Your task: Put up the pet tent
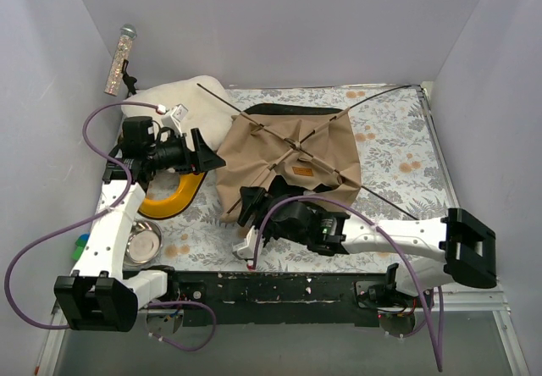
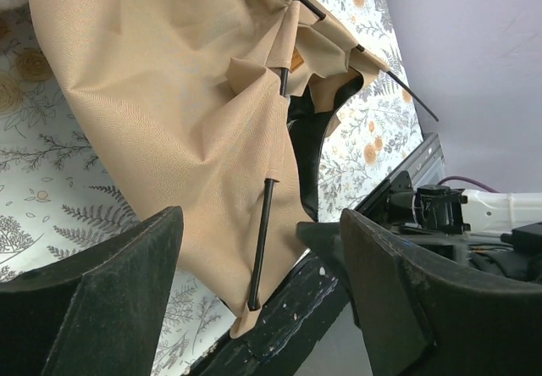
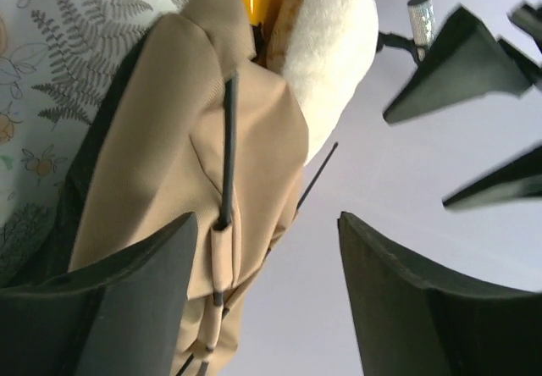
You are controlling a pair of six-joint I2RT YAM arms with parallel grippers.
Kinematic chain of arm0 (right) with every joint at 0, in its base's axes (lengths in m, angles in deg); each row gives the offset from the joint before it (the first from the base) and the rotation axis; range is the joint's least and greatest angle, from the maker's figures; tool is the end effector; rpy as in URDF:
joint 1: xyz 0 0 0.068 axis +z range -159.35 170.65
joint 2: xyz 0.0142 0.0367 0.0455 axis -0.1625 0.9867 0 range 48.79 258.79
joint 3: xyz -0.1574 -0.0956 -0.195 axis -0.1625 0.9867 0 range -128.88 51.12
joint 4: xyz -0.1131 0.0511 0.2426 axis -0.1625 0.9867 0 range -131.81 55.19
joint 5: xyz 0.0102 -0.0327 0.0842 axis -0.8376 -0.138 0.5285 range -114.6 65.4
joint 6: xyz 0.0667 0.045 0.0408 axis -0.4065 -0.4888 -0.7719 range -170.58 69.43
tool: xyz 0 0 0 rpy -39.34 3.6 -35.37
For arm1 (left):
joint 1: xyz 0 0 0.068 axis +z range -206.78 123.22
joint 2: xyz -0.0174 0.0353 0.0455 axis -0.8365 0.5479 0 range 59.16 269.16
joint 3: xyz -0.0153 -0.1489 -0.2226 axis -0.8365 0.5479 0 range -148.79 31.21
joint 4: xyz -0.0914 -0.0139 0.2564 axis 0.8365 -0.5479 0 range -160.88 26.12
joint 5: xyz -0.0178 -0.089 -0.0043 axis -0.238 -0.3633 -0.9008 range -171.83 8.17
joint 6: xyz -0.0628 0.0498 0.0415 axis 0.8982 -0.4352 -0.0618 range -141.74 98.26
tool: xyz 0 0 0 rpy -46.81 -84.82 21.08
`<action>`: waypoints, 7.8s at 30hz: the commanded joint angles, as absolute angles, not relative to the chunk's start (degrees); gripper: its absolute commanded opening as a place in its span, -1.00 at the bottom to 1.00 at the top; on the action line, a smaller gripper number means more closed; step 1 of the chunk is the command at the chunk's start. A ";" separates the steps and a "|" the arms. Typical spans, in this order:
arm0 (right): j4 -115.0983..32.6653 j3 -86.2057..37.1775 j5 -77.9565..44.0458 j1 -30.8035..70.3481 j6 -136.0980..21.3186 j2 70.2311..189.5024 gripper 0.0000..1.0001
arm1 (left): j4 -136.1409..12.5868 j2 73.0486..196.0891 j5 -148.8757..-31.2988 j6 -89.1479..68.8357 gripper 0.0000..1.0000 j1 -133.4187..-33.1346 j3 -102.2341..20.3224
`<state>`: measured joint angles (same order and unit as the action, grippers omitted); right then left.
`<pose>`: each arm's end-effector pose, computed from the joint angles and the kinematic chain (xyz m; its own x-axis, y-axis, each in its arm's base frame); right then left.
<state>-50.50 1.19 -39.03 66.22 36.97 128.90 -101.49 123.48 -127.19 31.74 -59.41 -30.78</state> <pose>0.1114 0.3524 0.2359 0.8754 -0.4807 0.0513 -0.1291 -0.3346 -0.9335 0.2639 -0.0695 0.3128 -0.8456 -0.5263 -0.0894 -0.1715 0.4265 -0.8881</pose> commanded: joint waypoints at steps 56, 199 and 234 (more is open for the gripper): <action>-15.27 -32.29 -13.61 14.12 -28.69 146.26 -0.97 | -110.74 132.83 -115.31 6.48 -1.00 -82.01 -23.47; -106.93 17.99 -17.12 52.52 71.95 115.23 -0.83 | -27.94 155.07 -151.00 95.78 0.19 -61.09 -65.49; -85.36 16.49 -36.46 52.52 66.68 103.56 0.66 | -31.00 151.79 -146.87 78.29 -1.00 -64.51 -68.70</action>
